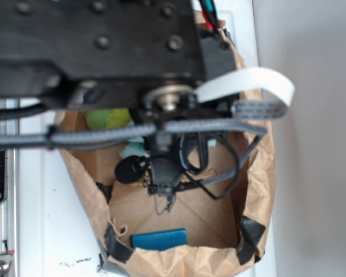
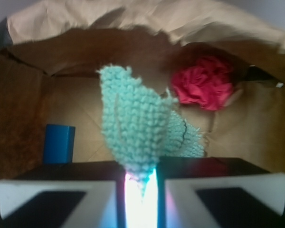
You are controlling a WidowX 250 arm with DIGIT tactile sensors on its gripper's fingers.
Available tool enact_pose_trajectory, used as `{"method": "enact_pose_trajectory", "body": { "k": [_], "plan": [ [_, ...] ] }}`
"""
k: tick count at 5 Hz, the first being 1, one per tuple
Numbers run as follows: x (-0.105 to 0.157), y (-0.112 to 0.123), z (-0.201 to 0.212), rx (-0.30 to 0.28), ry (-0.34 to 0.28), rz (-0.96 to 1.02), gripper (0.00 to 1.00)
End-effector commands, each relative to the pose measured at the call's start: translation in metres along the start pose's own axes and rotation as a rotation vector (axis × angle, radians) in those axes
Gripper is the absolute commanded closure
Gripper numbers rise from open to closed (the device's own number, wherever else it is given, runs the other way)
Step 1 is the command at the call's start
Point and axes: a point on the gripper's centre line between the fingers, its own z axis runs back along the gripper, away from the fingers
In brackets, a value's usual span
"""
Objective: Grab the blue cloth.
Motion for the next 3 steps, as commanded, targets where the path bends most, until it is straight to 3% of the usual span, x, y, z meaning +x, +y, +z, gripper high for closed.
{"method": "enact_pose_trajectory", "body": {
  "k": [1,3],
  "plan": [
    [0.0097,-0.0027,0.0415,0.094,-0.087,0.045,1.0],
    [0.008,-0.0026,0.0514,0.08,-0.056,0.042,1.0]
  ]
}}
